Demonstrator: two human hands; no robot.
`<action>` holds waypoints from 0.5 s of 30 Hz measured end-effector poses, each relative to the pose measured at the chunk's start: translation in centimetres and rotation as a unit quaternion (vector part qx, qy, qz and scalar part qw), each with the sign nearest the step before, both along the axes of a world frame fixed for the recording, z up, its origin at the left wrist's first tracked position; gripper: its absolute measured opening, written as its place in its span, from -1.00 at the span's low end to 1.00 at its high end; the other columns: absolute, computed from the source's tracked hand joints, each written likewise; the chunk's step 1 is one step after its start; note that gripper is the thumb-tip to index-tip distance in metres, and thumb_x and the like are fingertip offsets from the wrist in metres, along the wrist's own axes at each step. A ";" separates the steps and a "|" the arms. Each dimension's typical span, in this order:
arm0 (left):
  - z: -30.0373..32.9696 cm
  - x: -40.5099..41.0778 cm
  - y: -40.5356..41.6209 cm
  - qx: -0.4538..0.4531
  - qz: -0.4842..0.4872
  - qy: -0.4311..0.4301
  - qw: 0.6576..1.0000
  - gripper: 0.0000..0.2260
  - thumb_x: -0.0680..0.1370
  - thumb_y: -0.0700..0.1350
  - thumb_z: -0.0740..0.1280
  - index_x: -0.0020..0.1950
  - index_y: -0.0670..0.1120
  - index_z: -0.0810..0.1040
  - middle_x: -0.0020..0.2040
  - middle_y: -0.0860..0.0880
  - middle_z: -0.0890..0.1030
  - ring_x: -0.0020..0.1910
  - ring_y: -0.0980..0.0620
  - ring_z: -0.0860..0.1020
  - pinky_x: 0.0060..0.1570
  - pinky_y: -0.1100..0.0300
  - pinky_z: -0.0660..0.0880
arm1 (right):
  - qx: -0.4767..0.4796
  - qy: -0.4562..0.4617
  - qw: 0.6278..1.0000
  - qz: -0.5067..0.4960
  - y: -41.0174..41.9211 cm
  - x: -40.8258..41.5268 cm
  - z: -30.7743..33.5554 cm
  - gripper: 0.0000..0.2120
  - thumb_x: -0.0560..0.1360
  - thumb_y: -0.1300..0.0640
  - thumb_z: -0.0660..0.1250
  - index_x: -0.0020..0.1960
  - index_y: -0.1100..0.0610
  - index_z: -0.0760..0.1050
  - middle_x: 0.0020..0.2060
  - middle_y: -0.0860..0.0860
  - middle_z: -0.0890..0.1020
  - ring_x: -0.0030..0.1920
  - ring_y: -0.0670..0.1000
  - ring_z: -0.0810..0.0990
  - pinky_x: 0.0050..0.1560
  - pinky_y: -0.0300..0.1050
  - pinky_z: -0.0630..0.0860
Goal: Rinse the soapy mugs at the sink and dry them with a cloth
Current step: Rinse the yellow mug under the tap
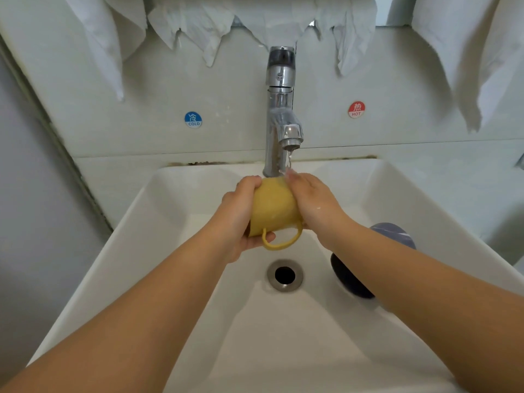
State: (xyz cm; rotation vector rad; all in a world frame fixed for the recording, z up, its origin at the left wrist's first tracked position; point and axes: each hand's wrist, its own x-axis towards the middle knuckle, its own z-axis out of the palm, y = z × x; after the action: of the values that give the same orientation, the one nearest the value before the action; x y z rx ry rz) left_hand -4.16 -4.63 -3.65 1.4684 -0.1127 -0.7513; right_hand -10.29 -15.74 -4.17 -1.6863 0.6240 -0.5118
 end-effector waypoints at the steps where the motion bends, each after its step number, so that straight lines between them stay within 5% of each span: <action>1: 0.0 0.0 -0.1 0.002 0.001 -0.003 1.000 -0.59 0.54 0.16 0.28 0.27 -0.06 0.44 0.07 -0.17 0.53 -0.12 -0.13 0.57 -0.32 0.08 0.59 | 0.007 0.006 1.000 -0.013 -0.2 0.0 0.2 -0.76 0.64 -0.13 0.05 0.09 -0.01 0.36 -0.15 -0.08 0.47 -0.02 0.02 0.50 0.18 0.07 0.50; 4: 0.3 0.2 0.2 -0.008 0.007 0.014 1.000 -0.68 0.56 0.15 0.26 0.17 -0.04 0.47 -0.01 -0.15 0.55 -0.17 -0.11 0.57 -0.31 0.08 0.58 | 0.036 -0.002 0.999 0.014 0.1 -0.1 0.5 -0.77 0.66 -0.10 -0.02 0.04 -0.04 0.37 -0.13 -0.09 0.46 -0.08 -0.04 0.48 0.07 -0.04 0.50; 6: 0.4 0.6 0.6 -0.019 0.016 0.038 0.999 -0.72 0.56 0.15 0.24 0.07 -0.03 0.49 -0.06 -0.15 0.58 -0.19 -0.11 0.59 -0.34 0.11 0.56 | 0.026 -0.023 0.997 0.070 0.5 -0.2 0.1 -0.82 0.62 -0.09 0.15 0.14 -0.05 0.40 0.03 -0.04 0.53 0.00 -0.05 0.52 0.04 -0.09 0.52; 9: 0.3 0.7 0.8 -0.016 0.012 0.036 0.999 -0.69 0.56 0.17 0.22 0.10 -0.03 0.52 -0.04 -0.15 0.60 -0.16 -0.12 0.60 -0.38 0.13 0.55 | 0.017 -0.040 0.996 0.083 0.7 -0.1 -0.3 -0.59 0.48 -0.06 0.40 0.25 0.00 0.38 0.03 -0.07 0.56 0.00 -0.06 0.57 -0.02 -0.14 0.55; 15: 0.0 0.1 -0.2 0.008 0.002 -0.022 1.000 -0.61 0.53 0.17 0.27 0.25 -0.04 0.44 0.09 -0.15 0.55 -0.11 -0.12 0.59 -0.30 0.09 0.60 | 0.044 0.014 0.999 0.005 -0.1 -0.3 0.7 -0.76 0.66 -0.11 -0.03 0.13 -0.02 0.33 -0.16 -0.11 0.43 -0.18 -0.10 0.45 -0.28 -0.15 0.50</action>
State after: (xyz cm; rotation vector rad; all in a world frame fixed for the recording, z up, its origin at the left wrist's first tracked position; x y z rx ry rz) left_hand -4.04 -4.81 -3.66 1.4999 -0.1370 -0.7176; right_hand -10.64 -15.80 -3.43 -1.6153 0.6485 -0.4483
